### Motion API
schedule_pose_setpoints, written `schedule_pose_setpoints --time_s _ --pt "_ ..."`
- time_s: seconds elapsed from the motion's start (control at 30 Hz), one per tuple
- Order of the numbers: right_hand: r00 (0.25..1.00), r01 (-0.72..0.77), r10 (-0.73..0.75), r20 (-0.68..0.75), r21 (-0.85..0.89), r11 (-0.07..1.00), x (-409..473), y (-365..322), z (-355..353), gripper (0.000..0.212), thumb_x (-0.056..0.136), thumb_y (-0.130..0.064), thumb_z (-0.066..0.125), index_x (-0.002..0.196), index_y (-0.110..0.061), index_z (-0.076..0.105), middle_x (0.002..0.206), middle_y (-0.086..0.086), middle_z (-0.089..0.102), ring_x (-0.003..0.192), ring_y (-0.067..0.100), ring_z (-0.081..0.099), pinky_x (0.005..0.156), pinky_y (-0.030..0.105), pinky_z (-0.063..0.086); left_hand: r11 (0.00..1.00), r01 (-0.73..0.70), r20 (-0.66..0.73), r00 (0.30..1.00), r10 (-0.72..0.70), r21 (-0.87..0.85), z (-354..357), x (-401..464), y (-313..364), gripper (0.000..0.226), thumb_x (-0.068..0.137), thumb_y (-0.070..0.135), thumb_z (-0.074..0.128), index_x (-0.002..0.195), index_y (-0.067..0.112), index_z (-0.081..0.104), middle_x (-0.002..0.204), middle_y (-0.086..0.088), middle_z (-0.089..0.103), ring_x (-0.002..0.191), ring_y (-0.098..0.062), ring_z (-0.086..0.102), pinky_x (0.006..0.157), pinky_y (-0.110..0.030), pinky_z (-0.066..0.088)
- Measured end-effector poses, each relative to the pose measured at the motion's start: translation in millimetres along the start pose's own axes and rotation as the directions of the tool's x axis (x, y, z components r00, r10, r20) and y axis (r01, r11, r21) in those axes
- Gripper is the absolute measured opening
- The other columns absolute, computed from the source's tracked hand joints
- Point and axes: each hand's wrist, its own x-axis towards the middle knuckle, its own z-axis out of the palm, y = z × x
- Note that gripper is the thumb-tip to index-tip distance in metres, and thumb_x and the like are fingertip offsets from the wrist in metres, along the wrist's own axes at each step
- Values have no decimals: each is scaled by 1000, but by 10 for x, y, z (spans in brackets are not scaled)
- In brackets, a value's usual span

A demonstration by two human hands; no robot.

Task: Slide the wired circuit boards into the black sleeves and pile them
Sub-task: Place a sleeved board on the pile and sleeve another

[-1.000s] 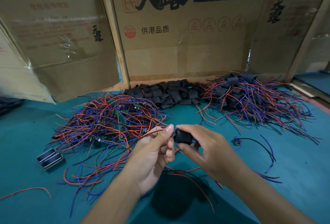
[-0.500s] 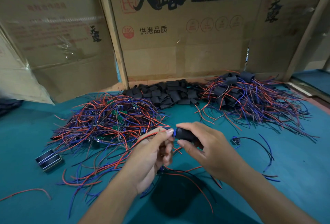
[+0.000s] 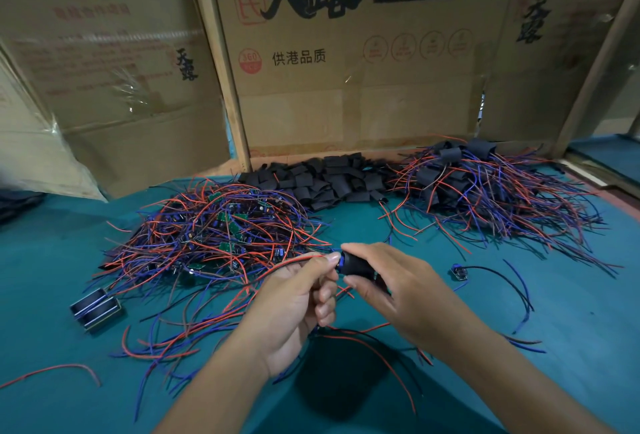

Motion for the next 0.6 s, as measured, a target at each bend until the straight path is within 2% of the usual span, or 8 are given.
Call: schedule_pose_setpoints --time_s 0.13,0.27,0.37,0.53,0.6 --pt "1000 9 -10 -18 -22 1000 -4 -14 19 37 91 -24 61 122 -4 63 105 8 69 94 19 62 81 23 44 999 -10 -13 1000 11 31 10 0 -29 20 79 29 69 69 17 56 53 -1 39 42 -11 32 40 -21 30" --pt "999 8 -8 -31 -23 1000 -1 -1 31 35 90 -21 63 121 -4 64 104 7 70 93 18 62 81 20 43 999 -3 -13 1000 4 35 -1 12 -39 12 84 24 67 88 17 58 57 -1 45 44 -12 36 41 -21 33" --pt "1000 25 -25 -16 -10 1000 4 14 49 33 91 -18 62 121 -6 63 101 6 68 92 16 59 81 18 40 1000 12 18 1000 -12 -14 -20 12 -21 23 76 22 69 97 14 63 61 -4 52 45 -12 43 42 -21 39" --pt "999 35 -35 20 1 999 10 17 63 34 97 -26 55 124 -6 61 105 6 66 97 15 56 86 15 38 986 117 25 993 -115 -117 -9 19 -23 10 71 19 70 73 16 60 58 1 53 41 -6 45 39 -18 41" --pt "998 40 -41 43 11 999 9 9 60 39 99 -31 50 127 -5 60 107 6 65 98 14 56 88 13 36 977 162 7 987 -163 -142 2 22 -23 10 70 19 68 70 15 59 55 2 53 38 -4 44 37 -16 40"
